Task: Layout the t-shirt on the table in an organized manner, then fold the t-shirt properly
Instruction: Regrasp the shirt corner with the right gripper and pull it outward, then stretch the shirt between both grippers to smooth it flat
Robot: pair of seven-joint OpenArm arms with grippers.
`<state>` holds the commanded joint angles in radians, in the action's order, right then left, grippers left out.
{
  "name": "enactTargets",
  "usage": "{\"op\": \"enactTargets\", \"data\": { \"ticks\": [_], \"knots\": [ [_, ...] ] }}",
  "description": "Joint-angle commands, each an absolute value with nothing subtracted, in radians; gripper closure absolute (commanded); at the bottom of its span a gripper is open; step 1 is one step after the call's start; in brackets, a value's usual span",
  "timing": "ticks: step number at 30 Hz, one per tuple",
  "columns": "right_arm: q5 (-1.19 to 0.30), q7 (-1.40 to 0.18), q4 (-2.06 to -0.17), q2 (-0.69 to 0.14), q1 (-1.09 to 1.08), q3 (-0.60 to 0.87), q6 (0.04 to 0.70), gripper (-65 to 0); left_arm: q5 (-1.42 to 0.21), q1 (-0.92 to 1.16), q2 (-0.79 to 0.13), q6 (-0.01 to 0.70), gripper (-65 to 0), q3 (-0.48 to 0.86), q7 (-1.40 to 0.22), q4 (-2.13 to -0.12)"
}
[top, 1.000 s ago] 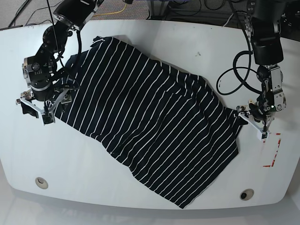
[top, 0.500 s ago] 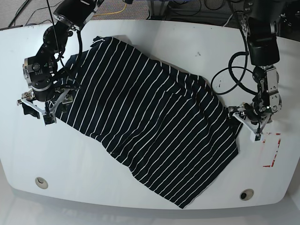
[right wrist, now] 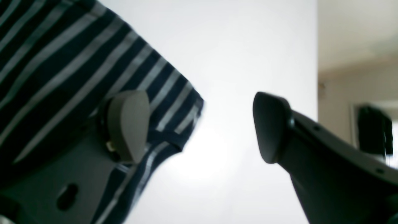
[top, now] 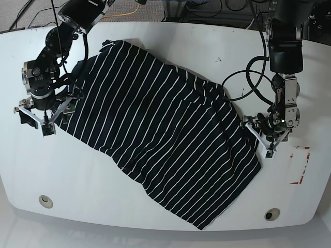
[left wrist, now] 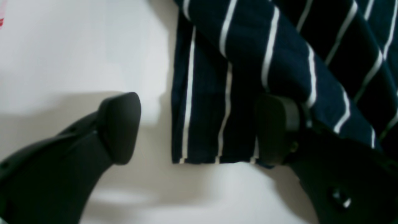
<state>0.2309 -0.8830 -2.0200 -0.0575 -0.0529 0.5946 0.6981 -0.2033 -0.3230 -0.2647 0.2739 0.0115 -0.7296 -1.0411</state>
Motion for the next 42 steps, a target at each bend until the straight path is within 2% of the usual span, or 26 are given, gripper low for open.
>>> {"op": "enactTargets", "data": {
  "ticks": [5, 7, 9, 12, 21, 25, 32, 37, 42],
  "knots": [
    [0.231, -0.883, -2.02, -0.059, -0.051, 0.619, 0.698, -49.0, -0.202, -0.328, -0.268, 0.274, -16.7, 0.012, -0.728, -1.041],
    [0.231, -0.883, -2.02, -0.058, -0.053, 0.644, 0.698, -49.0, -0.202, -0.328, -0.268, 0.274, -9.7, 0.013, -0.728, -1.041],
    [0.231, -0.883, -2.02, -0.058, -0.059, 0.667, 0.698, -49.0, -0.202, -0.329, -0.269, 0.274, -4.3, 0.013, -0.728, -1.041],
    [0.231, -0.883, -2.02, -0.058, -0.064, 0.696, 0.698, -49.0, -0.202, -0.329, -0.283, 0.274, 0.0, 0.013, -0.728, -1.041],
    [0.225, -0.92, -2.02, -0.058, -0.094, 0.816, 0.698, -49.0, -0.203, -0.329, -0.292, 0.274, 0.0, 0.015, -0.728, -1.047],
    [0.113, -1.056, -2.02, -0.062, -0.09, 0.837, 0.698, -49.0, -0.203, -0.326, -0.294, 0.274, 0.0, 0.039, -0.73, -1.047],
    [-0.133, -1.314, -2.014, -0.062, -0.084, 0.957, 0.698, -49.0, -0.203, -0.321, -0.318, 0.274, 0.0, 0.088, -0.73, -1.047],
    [-0.228, -1.391, -2.011, -0.056, -0.054, 0.977, 0.698, -49.0, -0.205, -0.306, -0.329, 0.274, 0.0, 0.09, -0.73, -1.049],
    [-0.277, -1.396, -1.991, -0.021, -0.021, 0.97, 0.698, -49.0, -0.205, -0.302, -0.361, 0.274, 0.0, 0.091, -0.73, -1.053]
  ]
}}
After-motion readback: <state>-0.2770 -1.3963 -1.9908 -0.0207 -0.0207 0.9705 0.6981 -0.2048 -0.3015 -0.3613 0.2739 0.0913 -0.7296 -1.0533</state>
